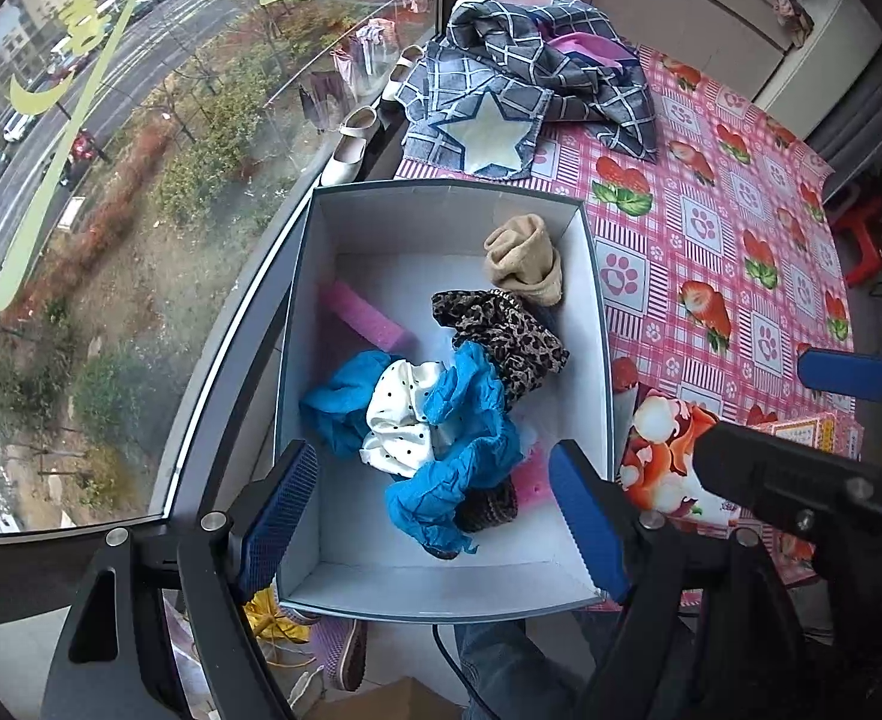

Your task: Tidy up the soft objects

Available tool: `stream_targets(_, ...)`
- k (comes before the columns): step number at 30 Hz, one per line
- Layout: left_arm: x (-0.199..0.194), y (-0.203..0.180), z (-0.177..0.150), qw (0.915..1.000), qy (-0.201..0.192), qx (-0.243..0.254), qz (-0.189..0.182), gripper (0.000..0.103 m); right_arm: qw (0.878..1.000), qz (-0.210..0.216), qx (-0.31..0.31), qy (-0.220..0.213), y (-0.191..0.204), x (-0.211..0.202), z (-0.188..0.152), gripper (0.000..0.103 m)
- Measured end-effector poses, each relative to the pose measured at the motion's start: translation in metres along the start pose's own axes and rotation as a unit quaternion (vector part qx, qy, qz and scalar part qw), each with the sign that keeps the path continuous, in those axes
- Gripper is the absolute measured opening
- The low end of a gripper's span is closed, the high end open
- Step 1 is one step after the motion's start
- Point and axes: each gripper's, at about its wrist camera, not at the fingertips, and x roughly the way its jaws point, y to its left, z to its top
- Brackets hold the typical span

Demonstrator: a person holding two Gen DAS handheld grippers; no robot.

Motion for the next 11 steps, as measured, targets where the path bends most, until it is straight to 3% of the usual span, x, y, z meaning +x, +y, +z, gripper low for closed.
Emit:
stream_targets(7,-0.0006,-0.0022,0.0010,1.0000,0.001,0.004,-0.003,0.083,1.000,0.002,0.016,-0.009,-0.0038,-0.0043,-0.0056,0.103)
stream_targets(11,-0.0076,0.0005,0.0014,0.9990,-0.029,0.000,-0.034,0.083,1.000,0.001,0.024,-0.017,-0.0060,-0.0088,-0.0075,0.103)
